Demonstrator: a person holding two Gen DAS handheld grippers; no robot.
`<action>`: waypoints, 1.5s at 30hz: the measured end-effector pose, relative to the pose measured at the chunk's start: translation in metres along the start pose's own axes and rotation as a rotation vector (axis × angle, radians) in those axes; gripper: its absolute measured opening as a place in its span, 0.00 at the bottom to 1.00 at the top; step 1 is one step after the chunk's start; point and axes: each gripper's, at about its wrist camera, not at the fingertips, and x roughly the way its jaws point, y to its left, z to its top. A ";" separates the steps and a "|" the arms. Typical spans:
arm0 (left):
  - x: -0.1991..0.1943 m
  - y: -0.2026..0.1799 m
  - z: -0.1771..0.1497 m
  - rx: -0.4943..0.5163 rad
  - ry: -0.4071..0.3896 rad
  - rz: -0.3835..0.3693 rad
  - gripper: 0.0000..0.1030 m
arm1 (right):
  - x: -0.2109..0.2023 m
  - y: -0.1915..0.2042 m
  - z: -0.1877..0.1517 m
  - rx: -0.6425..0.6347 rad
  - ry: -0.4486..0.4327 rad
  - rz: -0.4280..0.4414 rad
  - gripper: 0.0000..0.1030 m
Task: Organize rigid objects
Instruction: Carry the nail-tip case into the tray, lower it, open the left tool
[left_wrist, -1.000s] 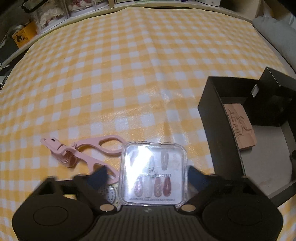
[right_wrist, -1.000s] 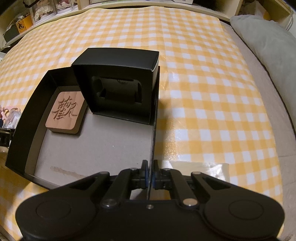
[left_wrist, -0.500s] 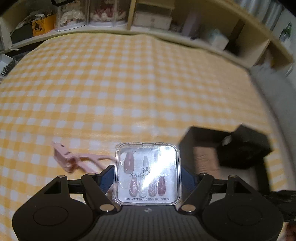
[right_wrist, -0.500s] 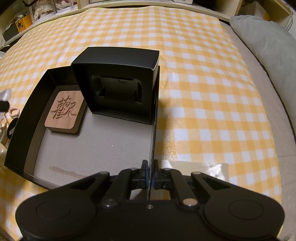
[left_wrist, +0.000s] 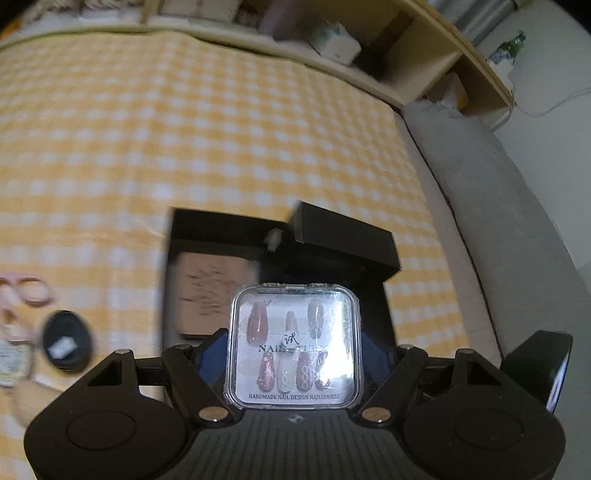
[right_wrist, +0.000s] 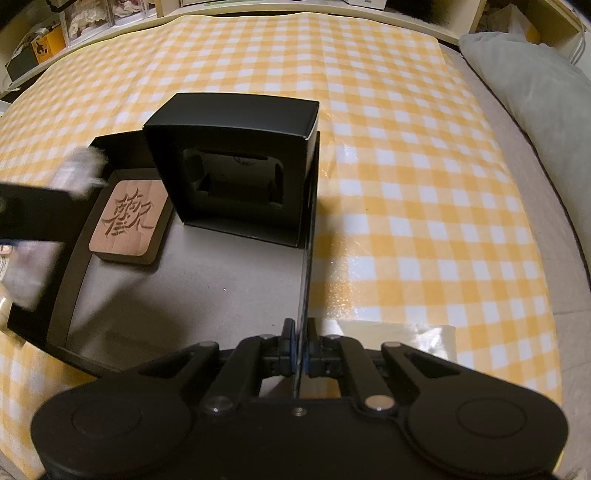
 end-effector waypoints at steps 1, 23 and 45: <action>0.008 -0.006 0.001 -0.001 0.017 -0.006 0.73 | -0.001 0.000 0.000 -0.001 0.001 -0.001 0.05; 0.101 -0.019 0.003 -0.086 0.074 0.008 0.77 | 0.000 -0.004 0.001 -0.001 -0.001 0.014 0.05; 0.025 -0.027 0.001 0.053 0.060 0.016 0.94 | 0.000 -0.007 -0.002 0.013 -0.002 0.030 0.05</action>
